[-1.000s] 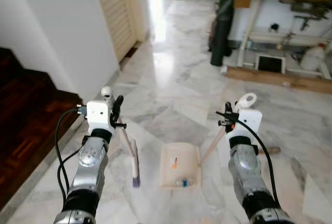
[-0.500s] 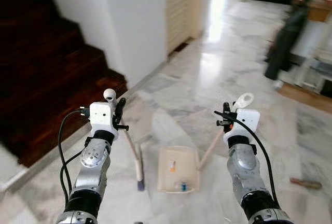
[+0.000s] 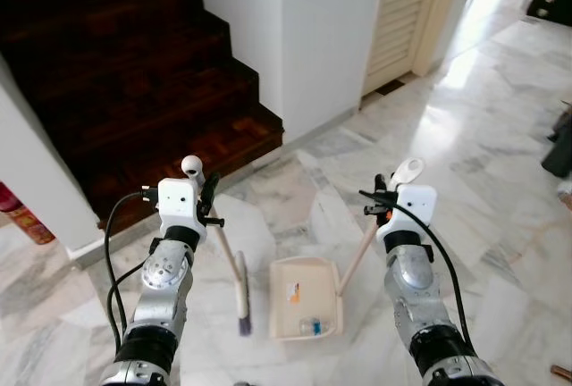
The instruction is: Sweep floor
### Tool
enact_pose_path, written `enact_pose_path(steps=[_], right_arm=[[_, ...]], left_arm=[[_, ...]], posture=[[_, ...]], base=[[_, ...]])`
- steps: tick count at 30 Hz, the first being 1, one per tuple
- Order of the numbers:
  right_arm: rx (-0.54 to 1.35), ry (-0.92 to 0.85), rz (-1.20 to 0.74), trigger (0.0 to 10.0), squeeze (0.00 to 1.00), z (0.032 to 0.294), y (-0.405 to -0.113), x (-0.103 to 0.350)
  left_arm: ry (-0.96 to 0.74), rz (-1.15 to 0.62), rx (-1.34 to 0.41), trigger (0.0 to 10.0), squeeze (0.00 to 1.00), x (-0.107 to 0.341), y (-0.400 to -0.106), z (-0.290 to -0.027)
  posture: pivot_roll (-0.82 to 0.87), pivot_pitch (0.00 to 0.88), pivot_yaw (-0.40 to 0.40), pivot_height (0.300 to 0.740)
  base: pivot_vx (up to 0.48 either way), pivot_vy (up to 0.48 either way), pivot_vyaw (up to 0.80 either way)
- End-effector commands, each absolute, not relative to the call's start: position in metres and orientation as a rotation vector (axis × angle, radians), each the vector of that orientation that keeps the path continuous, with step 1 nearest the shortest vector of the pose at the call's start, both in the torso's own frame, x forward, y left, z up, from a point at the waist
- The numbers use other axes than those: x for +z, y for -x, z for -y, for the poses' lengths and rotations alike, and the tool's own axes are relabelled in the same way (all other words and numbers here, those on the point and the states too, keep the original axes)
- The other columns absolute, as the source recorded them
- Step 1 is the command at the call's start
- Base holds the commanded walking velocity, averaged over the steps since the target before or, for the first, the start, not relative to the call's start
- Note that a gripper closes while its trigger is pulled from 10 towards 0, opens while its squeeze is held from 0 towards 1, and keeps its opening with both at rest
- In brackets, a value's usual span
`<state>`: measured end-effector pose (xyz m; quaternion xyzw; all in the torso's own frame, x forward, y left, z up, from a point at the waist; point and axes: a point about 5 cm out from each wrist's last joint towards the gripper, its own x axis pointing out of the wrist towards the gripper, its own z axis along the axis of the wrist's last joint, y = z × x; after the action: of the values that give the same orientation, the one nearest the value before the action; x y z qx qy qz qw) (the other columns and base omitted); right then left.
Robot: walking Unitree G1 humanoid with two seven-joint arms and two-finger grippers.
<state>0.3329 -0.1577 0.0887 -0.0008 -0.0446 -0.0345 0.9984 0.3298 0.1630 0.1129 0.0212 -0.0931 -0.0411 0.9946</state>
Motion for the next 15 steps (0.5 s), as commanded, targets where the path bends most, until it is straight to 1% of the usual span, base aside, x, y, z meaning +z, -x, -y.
enact_pose_path(steps=[1, 15], right_arm=[[-0.070, -0.016, 0.161, 10.0, 0.00, 0.1564, -0.3385, 0.1052], [-0.065, -0.021, 0.158, 10.0, 0.00, 0.1541, -0.3394, 0.1052]], left_arm=[[-0.046, 0.245, -0.083, 10.0, 0.00, 0.1247, -0.3334, -0.1603], [-0.041, 0.233, -0.056, 10.0, 0.00, 0.1227, -0.3335, -0.1629]], posture=[[0.08, 0.000, 0.029, 0.740], [0.08, 0.000, 0.033, 0.740]], base=[[0.000, 0.000, 0.66], [0.000, 0.000, 0.66]])
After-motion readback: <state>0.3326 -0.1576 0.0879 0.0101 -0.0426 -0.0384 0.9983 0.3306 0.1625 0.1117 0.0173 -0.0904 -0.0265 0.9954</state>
